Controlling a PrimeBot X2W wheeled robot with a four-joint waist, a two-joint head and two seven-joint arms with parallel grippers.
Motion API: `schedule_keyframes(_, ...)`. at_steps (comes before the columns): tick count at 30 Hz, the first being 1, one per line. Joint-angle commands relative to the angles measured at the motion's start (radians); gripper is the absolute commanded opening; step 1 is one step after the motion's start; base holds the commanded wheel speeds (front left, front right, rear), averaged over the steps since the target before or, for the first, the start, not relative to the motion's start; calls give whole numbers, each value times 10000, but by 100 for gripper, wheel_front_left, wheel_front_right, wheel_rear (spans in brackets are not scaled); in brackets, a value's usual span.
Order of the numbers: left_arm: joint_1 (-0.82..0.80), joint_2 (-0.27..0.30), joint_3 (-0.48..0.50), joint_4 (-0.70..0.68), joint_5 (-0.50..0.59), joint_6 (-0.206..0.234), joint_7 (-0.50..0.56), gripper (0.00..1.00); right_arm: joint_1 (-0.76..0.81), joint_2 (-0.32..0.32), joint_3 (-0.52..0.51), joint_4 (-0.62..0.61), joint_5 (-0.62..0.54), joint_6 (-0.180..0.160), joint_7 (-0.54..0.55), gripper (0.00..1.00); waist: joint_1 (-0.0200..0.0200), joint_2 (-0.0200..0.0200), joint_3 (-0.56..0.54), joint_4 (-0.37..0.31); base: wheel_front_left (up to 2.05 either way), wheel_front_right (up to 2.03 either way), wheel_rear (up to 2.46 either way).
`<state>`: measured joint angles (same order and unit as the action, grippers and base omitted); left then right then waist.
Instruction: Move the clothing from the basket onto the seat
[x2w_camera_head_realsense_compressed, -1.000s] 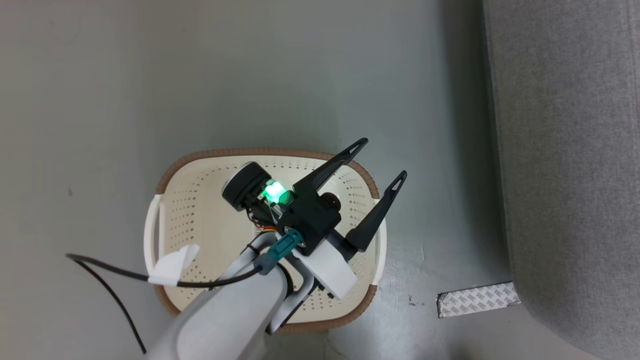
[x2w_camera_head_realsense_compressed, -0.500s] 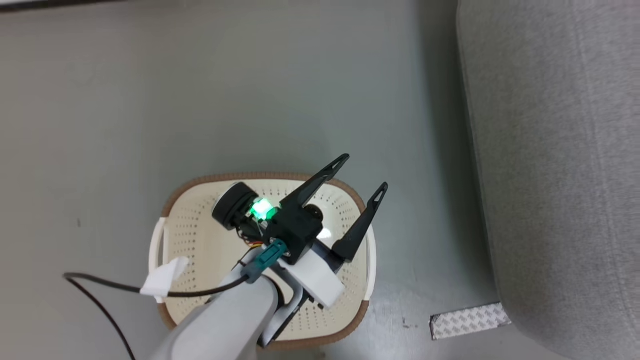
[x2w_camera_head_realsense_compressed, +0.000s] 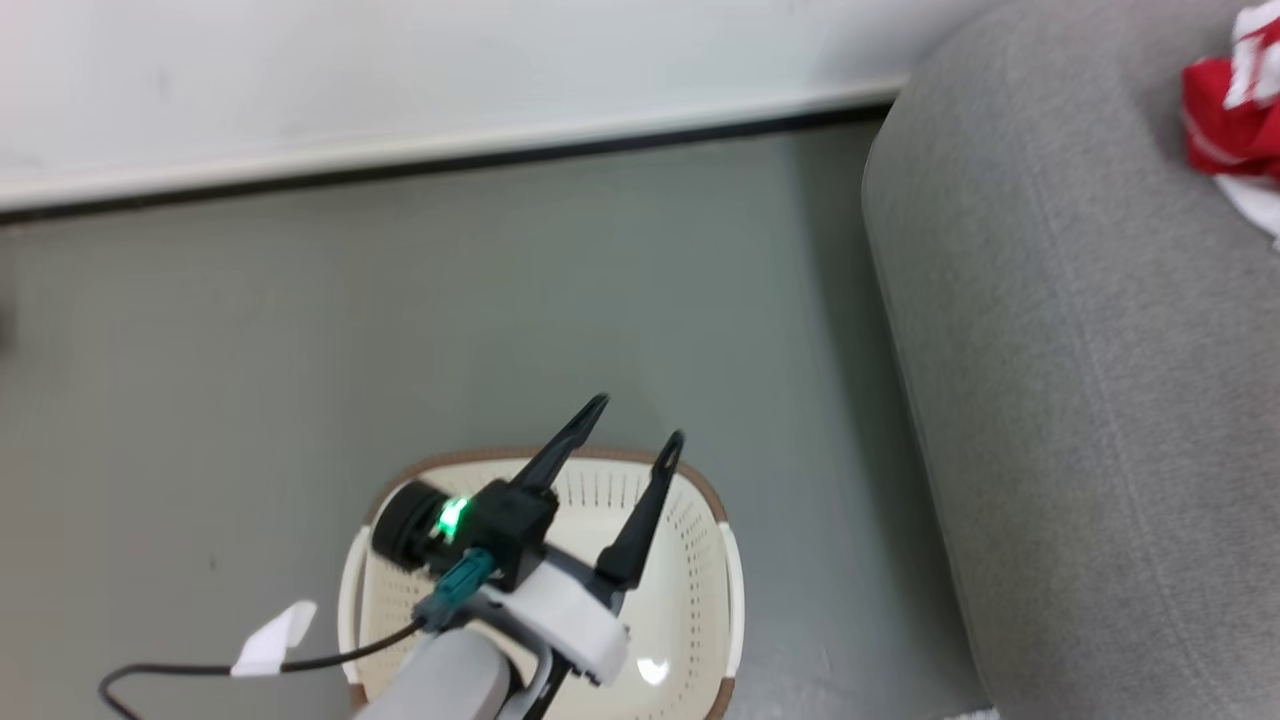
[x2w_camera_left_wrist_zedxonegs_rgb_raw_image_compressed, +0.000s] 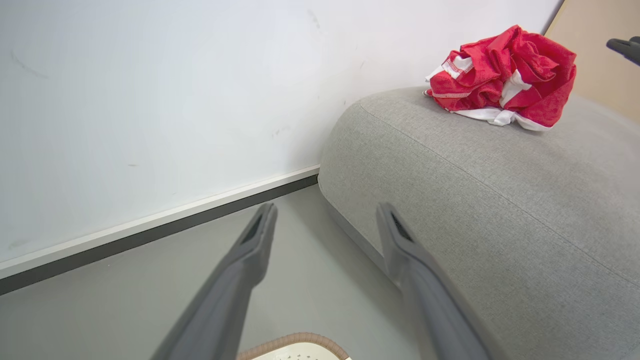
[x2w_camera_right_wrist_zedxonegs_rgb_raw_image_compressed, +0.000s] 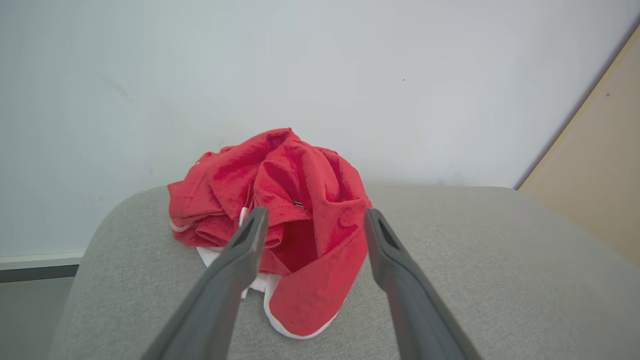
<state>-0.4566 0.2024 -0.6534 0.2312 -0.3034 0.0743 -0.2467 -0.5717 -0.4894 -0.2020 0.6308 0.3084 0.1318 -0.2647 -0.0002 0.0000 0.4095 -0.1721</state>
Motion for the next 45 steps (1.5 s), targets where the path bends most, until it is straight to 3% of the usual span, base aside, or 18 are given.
schedule_keyframes(1, 284, 77, 90, 47, -98, 88, -69, 100, 432, 105, -79, -346, -57, -22, 11, 100, 2, 0, -600, 32, 0, 0, 0)
schedule_keyframes(13, 2129, -36, 1579, -108, -556, 857, -171, 100, 3536, 1625, -87, -3307, -417, -24, 11, 100, 2, 0, -2498, 888, 0, 0, 0)
schedule_keyframes(22, 3742, -238, 2842, 50, -317, 1120, -174, 100, 5348, 2885, 673, -4314, -798, -24, 11, 100, 2, 0, -3779, 1491, 0, 0, 0)
schedule_keyframes(32, 4860, -586, 4001, 128, 92, 673, -176, 100, 6370, 3710, 1278, -4190, -1211, -24, 11, 100, 2, 0, -4486, 1611, 0, 0, 0)
schedule_keyframes(45, 5331, -976, 4927, -200, 898, -80, -177, 100, 6638, 4104, 1657, -3929, -1286, -24, 11, 100, 2, 0, -4695, 1488, 0, 0, 0)
